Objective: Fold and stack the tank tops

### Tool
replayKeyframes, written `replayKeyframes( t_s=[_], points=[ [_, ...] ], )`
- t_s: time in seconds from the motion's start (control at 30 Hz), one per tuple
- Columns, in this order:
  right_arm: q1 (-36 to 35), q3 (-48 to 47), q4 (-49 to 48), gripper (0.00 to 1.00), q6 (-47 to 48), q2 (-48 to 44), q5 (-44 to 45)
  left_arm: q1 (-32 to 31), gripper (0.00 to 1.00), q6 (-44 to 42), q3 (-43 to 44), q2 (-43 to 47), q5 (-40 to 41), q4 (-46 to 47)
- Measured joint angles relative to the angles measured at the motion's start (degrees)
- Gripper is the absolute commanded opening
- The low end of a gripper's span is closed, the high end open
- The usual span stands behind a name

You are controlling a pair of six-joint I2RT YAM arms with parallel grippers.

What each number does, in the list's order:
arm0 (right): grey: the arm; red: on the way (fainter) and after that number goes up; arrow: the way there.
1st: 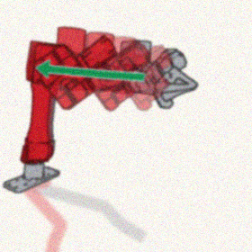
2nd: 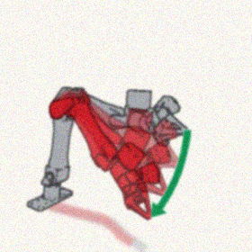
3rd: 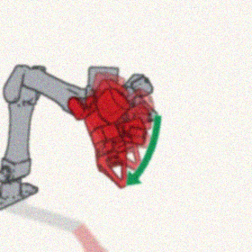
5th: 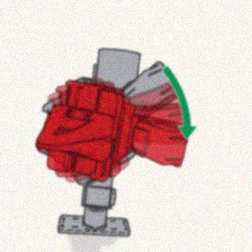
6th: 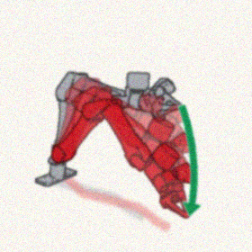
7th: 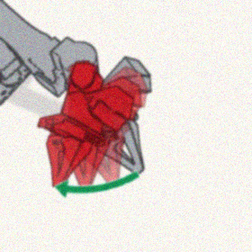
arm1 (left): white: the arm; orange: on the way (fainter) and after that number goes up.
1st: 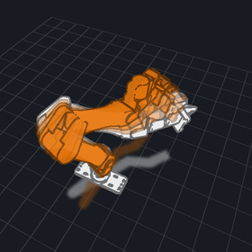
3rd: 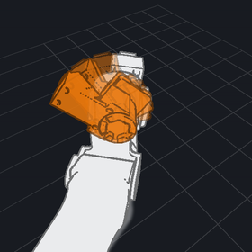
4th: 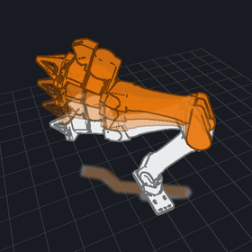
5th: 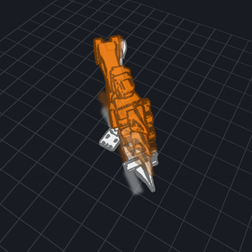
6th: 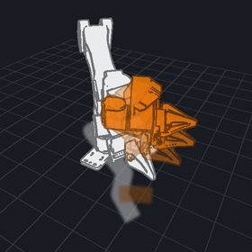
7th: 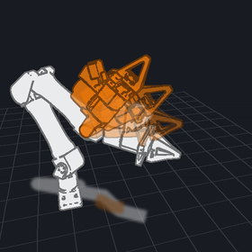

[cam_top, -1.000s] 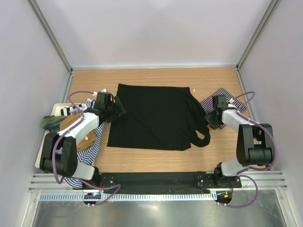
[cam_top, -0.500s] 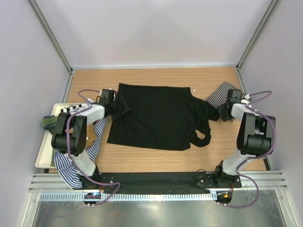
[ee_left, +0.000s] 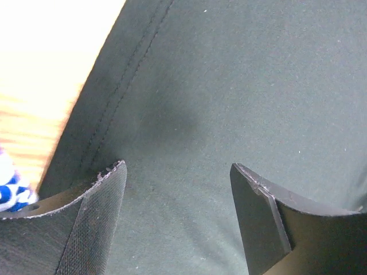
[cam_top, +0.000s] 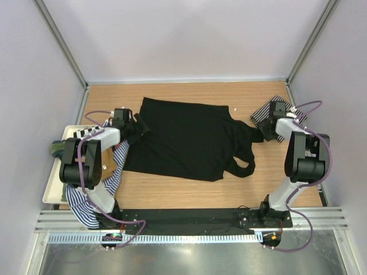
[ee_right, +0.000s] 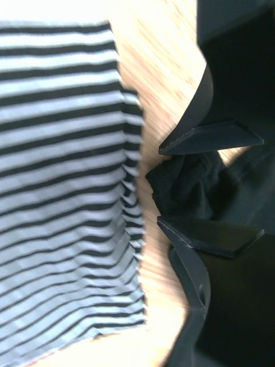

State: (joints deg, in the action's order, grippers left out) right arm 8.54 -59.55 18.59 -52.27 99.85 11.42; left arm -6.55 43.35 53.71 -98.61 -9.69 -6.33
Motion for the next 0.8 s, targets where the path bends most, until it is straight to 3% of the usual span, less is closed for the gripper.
replayKeyframes(
  t_s=[0.27,0.57,0.7,0.8],
  points=[
    [-4.8,0.2,2.3,0.56,0.1,-3.8,3.1,0.9,0.77,0.1,-2.0,1.7,1.5,0.9],
    [-6.5,4.6,6.1,0.56,2.2,-18.5,7.5,-3.6,0.77,-2.0,-4.5,6.1,8.1,-1.7],
    [-9.7,8.7,10.3,0.47,2.6,-25.0,6.7,-6.8,0.77,-2.9,-5.3,9.3,11.9,-3.2],
    [-13.7,11.7,14.5,0.47,2.6,-28.8,6.6,-8.9,0.77,-3.3,-5.9,12.5,14.3,-3.9]
  ],
)
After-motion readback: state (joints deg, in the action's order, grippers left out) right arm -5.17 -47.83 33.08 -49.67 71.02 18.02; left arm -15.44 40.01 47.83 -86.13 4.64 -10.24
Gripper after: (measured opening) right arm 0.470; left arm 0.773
